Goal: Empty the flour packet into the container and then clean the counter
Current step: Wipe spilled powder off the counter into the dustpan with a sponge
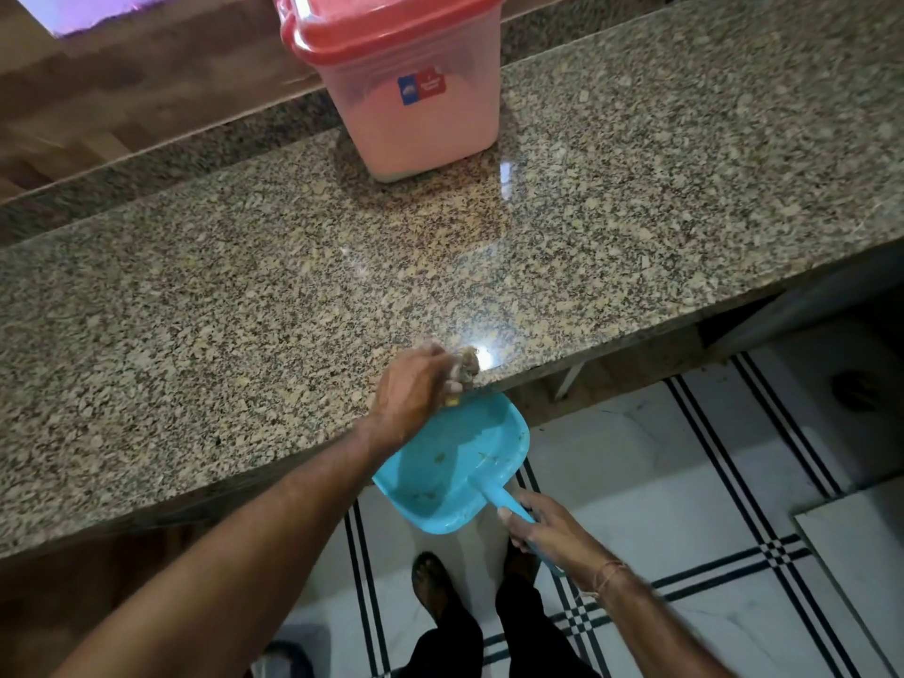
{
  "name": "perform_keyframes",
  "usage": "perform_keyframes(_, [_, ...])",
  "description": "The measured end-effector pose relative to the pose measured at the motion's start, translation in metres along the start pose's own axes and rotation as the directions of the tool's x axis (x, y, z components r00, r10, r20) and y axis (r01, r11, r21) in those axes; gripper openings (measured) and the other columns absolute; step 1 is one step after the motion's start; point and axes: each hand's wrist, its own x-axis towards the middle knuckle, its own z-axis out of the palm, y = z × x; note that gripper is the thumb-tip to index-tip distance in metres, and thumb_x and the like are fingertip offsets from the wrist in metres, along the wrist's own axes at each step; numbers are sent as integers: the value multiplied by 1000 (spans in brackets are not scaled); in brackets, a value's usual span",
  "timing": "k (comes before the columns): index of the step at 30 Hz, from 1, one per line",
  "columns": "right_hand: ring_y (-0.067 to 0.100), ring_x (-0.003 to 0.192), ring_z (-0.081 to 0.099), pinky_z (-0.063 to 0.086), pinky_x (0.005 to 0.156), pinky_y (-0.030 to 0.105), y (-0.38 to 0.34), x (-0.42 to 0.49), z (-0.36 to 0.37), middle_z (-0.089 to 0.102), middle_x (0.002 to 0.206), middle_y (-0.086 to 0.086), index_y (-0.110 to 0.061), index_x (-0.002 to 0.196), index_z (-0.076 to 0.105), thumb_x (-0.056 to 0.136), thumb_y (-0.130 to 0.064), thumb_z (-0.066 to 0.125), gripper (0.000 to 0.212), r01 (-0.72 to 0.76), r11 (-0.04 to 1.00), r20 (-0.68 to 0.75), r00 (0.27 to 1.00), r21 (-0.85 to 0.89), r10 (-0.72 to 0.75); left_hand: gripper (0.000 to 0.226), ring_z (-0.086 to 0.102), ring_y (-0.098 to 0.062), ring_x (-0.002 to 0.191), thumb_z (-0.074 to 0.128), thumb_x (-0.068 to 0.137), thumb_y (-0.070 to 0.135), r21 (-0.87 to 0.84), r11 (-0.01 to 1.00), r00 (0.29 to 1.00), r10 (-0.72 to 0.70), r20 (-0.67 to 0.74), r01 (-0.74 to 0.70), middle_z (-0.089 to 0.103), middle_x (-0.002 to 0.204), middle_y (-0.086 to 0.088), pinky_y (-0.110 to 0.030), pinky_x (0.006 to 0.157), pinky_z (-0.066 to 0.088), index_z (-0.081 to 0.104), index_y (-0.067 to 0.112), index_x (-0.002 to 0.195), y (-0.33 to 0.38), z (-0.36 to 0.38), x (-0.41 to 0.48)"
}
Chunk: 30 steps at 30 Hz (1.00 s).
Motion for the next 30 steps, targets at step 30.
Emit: perform_keyframes(30, [9,74,53,44,69,28,-3,-1,8,57,78,-8,-25,109,71,96,-45,62,26,33,998,-25,999,-59,-34,23,50,-15,87,50,98,18,-40,995,991,82,-109,-87,63,96,0,-23,68,37,72,18,106,-13,16,-52])
